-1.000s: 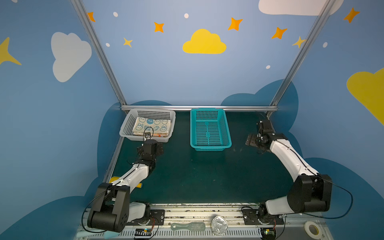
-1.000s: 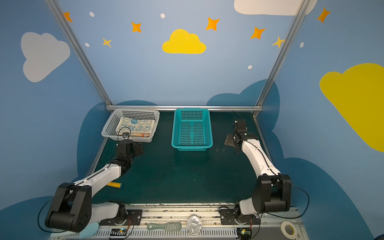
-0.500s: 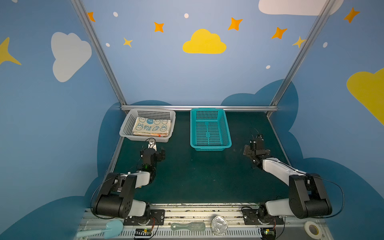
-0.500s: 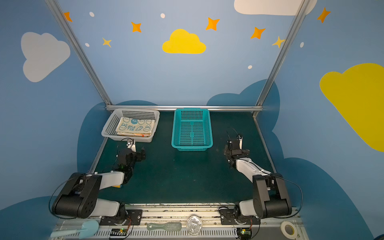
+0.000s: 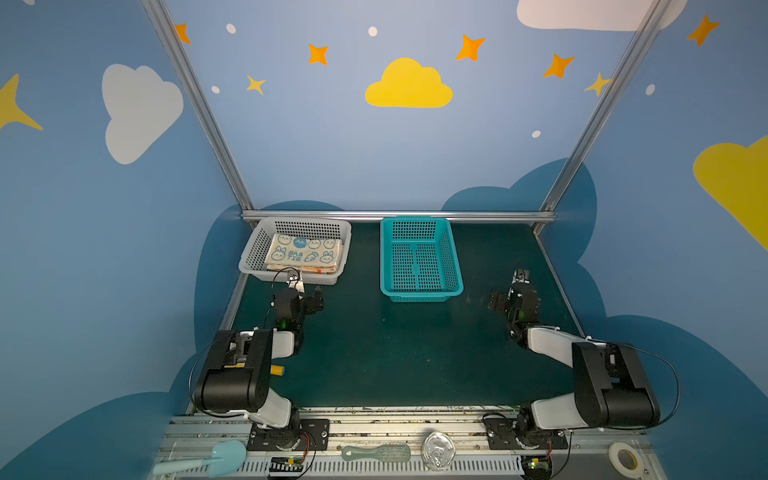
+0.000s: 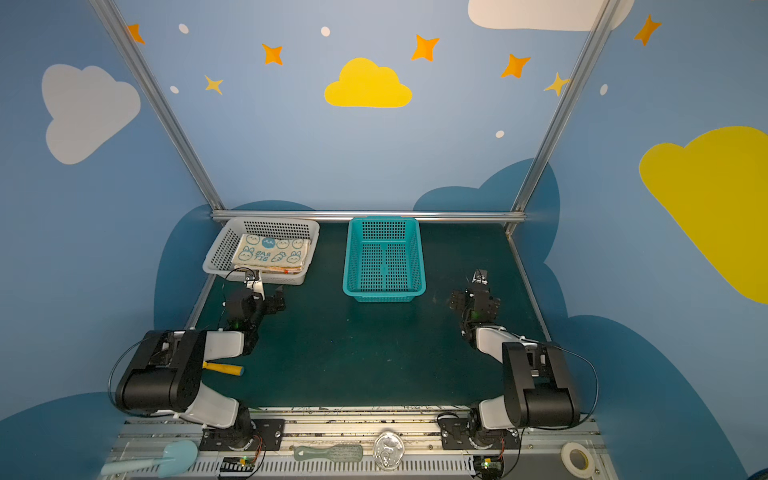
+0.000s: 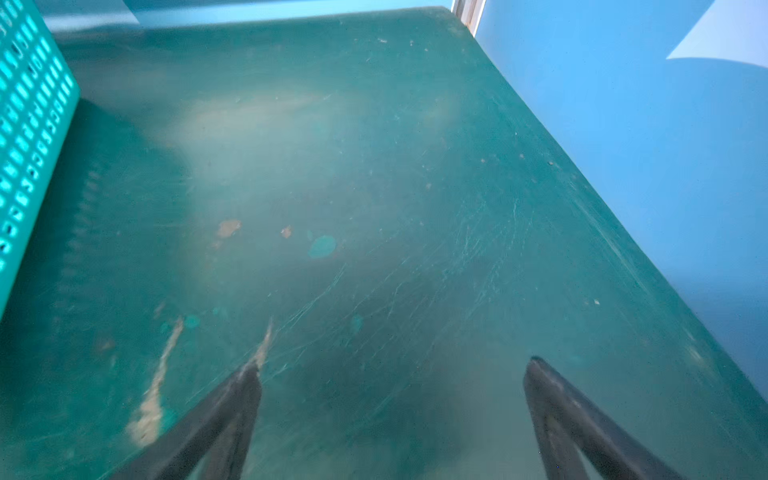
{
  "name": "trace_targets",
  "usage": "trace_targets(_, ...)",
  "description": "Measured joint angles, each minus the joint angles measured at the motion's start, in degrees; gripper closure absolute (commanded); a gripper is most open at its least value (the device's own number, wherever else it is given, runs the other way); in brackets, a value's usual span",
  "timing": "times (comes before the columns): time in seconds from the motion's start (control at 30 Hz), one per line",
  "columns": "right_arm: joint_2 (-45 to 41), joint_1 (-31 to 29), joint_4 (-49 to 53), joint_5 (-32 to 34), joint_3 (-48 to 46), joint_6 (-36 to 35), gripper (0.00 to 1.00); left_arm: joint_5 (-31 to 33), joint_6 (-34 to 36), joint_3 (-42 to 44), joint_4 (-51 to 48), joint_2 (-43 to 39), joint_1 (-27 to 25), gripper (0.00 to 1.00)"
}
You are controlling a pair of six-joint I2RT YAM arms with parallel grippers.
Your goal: Fold and stack the towels
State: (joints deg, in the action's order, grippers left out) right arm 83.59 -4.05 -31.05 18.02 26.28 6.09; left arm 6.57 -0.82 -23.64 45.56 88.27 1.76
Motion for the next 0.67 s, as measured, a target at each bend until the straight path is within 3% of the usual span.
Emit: trace_targets(0.67,0.04,0.22,3.34,-4.17,1.77,0.94,0.02,-2.10,-0.07,0.09,-0.44,0.00,-0.31,0.01)
